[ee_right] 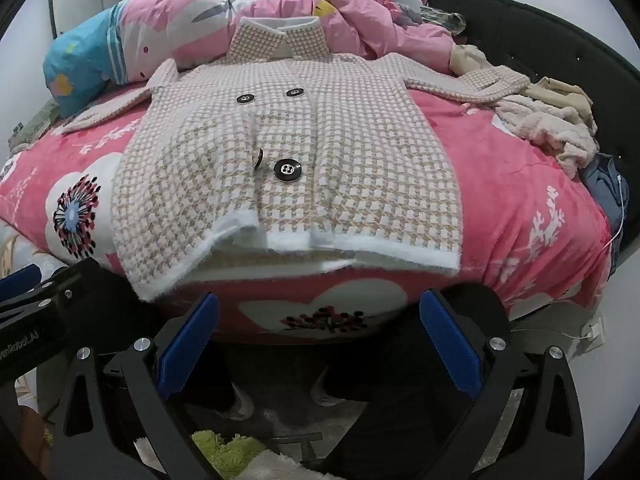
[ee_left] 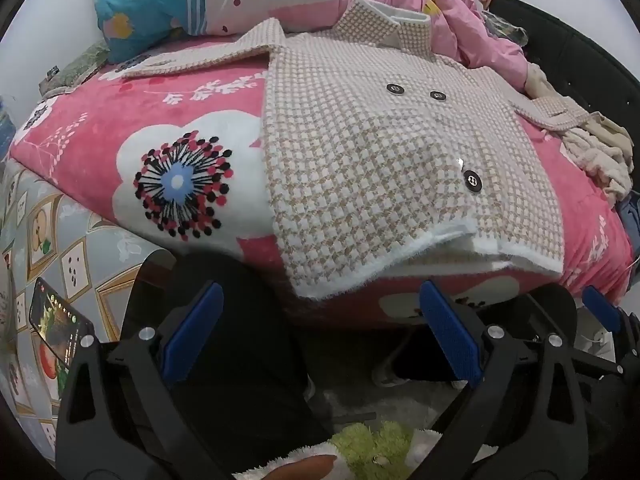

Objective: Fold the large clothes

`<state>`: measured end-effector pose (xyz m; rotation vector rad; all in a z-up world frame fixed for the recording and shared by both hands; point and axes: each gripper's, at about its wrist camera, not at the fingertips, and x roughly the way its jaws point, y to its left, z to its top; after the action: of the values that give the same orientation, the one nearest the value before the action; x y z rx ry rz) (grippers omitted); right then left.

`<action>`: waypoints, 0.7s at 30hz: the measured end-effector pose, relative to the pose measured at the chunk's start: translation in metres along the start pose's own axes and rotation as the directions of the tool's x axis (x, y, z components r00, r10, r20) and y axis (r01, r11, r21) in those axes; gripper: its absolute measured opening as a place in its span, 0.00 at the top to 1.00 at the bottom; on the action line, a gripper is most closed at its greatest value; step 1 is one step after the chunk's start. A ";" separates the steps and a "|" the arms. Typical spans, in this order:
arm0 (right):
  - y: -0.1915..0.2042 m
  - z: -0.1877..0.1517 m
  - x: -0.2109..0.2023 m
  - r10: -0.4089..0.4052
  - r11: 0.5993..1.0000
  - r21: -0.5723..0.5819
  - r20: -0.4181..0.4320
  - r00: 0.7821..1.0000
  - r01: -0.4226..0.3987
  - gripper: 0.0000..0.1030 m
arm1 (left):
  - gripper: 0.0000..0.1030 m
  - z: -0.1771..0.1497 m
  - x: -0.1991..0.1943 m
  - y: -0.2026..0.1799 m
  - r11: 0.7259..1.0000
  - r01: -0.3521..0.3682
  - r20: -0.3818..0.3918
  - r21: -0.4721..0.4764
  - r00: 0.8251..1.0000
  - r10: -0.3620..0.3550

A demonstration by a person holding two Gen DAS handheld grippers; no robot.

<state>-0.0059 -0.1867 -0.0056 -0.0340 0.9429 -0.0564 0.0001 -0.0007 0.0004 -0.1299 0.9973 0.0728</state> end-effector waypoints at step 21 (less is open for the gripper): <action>0.000 0.003 0.001 0.009 1.000 0.000 -0.013 1.000 -0.009 0.05 | 0.08 -0.002 0.003 -0.002 1.000 0.013 -0.012 -0.001 1.000 -0.013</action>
<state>-0.0032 -0.1867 -0.0048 -0.0297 0.9563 -0.0479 0.0004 -0.0027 -0.0031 -0.1377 1.0087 0.0599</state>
